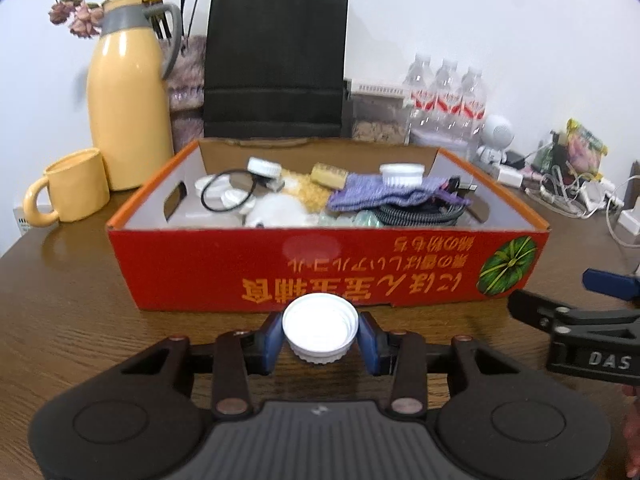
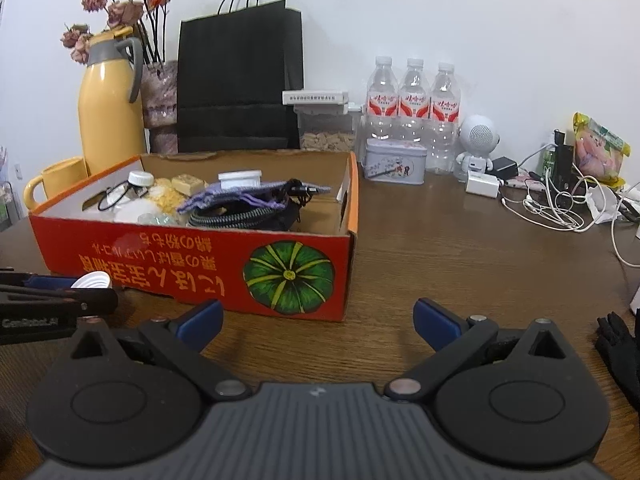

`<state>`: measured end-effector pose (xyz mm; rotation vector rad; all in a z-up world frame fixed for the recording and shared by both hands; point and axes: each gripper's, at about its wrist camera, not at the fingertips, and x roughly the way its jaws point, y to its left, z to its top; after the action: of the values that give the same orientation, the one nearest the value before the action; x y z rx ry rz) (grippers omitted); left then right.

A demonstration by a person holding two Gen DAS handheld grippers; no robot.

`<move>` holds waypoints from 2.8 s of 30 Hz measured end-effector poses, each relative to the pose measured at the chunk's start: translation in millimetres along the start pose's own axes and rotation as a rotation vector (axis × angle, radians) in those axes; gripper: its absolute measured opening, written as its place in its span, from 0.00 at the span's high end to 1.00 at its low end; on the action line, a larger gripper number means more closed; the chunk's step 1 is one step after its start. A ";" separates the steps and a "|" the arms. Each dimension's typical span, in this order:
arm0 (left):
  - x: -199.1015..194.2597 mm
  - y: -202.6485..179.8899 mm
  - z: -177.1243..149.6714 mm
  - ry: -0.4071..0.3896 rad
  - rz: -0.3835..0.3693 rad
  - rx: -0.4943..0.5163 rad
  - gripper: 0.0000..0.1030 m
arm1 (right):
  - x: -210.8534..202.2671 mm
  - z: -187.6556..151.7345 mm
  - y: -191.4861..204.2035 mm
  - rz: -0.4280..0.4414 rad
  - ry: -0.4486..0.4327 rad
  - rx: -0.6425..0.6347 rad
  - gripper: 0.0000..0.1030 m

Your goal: Organize objects

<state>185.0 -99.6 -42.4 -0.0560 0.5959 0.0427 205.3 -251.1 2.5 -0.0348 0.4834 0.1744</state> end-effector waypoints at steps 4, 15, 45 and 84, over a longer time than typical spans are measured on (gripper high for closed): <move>-13.2 1.5 2.6 -0.044 -0.017 0.011 0.62 | -7.0 0.5 6.8 0.021 -0.040 -0.001 0.00; -22.5 18.1 12.7 -0.078 -0.057 0.011 0.63 | -17.3 13.1 30.4 0.042 -0.137 0.009 0.00; 30.8 44.9 102.2 -0.181 -0.074 0.025 0.63 | 34.0 72.4 57.8 0.031 -0.211 0.045 0.00; -9.2 58.2 72.3 -0.161 -0.023 -0.011 0.00 | 0.0 61.1 58.9 0.041 -0.145 -0.012 0.00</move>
<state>214.6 -37.1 20.2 -0.0692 0.4345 0.0278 223.1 -188.6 57.0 -0.0242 0.3390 0.2187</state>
